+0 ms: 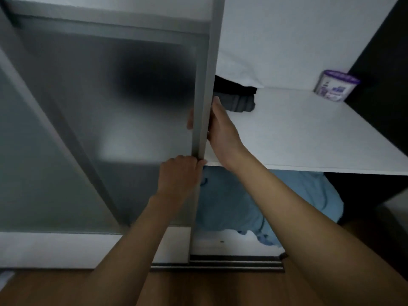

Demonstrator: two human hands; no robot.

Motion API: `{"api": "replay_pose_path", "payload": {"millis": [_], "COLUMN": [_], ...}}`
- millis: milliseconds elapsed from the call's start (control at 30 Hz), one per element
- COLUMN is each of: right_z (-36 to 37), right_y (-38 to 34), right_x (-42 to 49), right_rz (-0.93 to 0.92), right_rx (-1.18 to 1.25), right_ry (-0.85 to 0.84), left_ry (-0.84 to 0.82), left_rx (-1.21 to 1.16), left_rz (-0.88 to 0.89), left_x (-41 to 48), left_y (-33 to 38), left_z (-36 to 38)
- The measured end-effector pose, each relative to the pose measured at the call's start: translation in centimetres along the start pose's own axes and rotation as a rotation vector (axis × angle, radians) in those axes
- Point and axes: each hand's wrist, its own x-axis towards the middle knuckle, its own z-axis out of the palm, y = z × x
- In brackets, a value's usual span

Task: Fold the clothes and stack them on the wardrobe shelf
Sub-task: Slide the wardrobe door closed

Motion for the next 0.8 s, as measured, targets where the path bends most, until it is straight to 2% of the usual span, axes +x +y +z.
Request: {"api": "replay_pose_path", "payload": {"millis": [67,167,233,300,400,533,633,800], "right_z": [-2.8,-7.4,-10.3,-13.0,-16.8,-22.0,-26.0,-32.5], "right_y": [-0.6,-1.7,-2.5,-3.3,-4.2,-5.0,-6.1,-8.3], "right_x": [-1.1,-2.9,-4.3,-5.5,-7.7,-10.9,-12.5,-14.8], "right_rz": [-0.008,-0.033,-0.055,-0.065,-0.055,-0.189,-0.165,-0.043], "right_rx": [0.046,0.074,0.071,0.04,-0.064,-0.454,-0.603,-0.738], "right_ry": [0.078,0.176,0.23,0.308,0.454,0.612,0.719,0.879], "left_ry": [0.006,-0.073,-0.036,0.051,0.205,0.523,0.595,0.565], "left_rx": [-0.002,-0.074,-0.104,-0.139,-0.199,-0.095,0.01,0.159], "left_rz": [0.074,0.171,0.243,0.33,0.559,0.84,0.875,0.814], "left_x": [0.6,1.1,1.0,0.8,1.3,4.0,5.5,6.0], "left_y": [2.8,6.8,8.7,10.1,12.1,15.2,18.7,24.4], "left_z": [1.1,2.1,2.1,1.2,-1.7,-5.3,-6.3,-5.0]}}
